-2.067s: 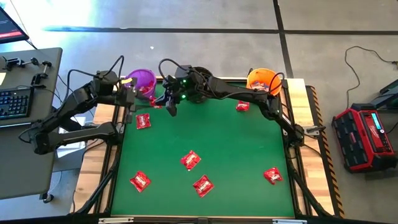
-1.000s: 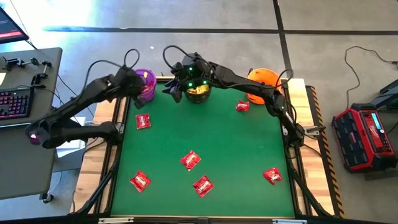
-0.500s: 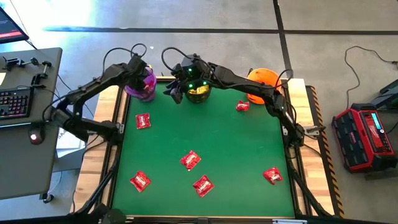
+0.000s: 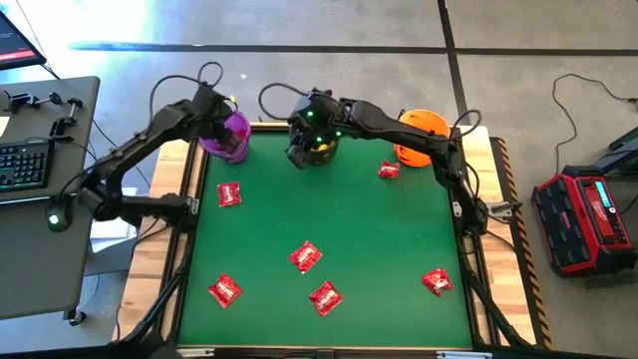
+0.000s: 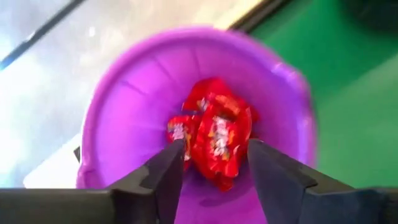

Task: Sort candy by brand, put in halloween buckets
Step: Put the red candy pack into the violet bucket

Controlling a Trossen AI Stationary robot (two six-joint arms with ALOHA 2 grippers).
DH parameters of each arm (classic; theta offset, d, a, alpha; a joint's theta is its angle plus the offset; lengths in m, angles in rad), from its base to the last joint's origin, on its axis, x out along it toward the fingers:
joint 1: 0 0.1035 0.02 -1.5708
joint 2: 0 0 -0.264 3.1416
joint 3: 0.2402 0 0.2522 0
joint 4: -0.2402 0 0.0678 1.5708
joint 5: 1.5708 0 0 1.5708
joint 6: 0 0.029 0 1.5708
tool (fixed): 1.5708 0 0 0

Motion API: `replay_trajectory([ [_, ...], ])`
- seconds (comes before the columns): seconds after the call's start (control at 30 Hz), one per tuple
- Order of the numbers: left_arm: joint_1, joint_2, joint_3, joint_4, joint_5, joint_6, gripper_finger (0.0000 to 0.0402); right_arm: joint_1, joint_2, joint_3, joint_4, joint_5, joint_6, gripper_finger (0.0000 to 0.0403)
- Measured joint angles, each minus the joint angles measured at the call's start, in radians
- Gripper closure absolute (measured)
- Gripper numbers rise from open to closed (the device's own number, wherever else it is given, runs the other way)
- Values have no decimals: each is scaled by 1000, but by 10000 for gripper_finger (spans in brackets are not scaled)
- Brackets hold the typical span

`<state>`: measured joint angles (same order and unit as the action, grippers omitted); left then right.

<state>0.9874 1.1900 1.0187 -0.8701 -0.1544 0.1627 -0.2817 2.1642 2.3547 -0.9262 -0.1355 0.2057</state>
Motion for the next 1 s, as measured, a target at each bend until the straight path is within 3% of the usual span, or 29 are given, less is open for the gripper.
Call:
replay_trajectory([
  [0.23,-6,-154,0,14,77,-2,223,1,-1,0,-195,17,-39,237],
  [0.5,-6,-280,0,46,168,-24,224,0,-16,-4,-634,134,-136,237],
  [0.7,-6,-329,0,78,244,-13,224,-21,-57,-148,-646,153,-218,237],
  [1.0,-8,-347,0,89,251,-12,225,-96,-131,-516,-563,249,-336,237],
])
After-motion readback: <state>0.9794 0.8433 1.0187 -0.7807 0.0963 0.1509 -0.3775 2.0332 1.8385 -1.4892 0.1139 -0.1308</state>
